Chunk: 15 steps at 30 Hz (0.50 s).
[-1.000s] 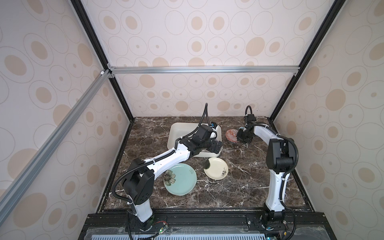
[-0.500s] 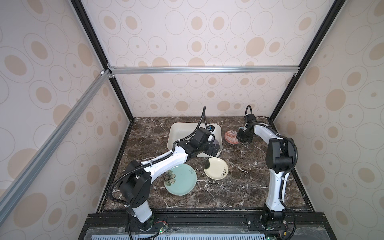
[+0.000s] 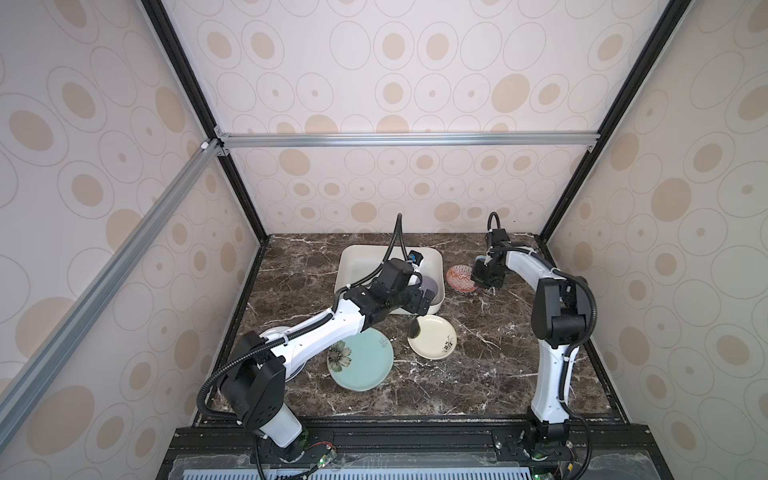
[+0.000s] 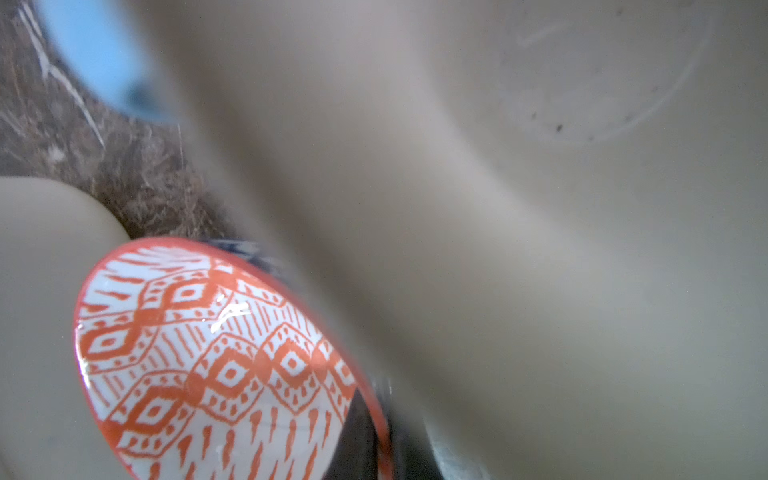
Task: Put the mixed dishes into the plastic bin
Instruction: 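Grasp the orange-patterned bowl rim with the right gripper and lift it toward the bin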
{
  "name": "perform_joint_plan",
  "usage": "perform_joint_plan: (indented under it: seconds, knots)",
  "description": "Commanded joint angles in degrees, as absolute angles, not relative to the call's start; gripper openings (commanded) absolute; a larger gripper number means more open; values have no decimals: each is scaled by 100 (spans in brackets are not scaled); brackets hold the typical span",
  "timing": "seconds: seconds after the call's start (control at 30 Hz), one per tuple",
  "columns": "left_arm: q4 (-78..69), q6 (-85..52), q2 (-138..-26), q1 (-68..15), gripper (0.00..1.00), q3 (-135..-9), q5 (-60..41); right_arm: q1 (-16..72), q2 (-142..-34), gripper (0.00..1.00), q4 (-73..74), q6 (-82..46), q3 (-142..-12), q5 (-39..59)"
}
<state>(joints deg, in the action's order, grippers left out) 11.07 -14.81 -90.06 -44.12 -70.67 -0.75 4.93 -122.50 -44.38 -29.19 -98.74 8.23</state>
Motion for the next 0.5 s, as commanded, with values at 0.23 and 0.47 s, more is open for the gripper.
perform_joint_plan:
  seconds: [0.23, 0.47]
  knots:
    - [913, -1586, -8373, -4447, 99, -6618, 142, 588, -11339, 0, -4685, -2810, -9347, 958]
    - [914, -1626, -7996, -4452, 99, -6341, 274, 678, -10965, 0, -4854, -2736, -9338, 953]
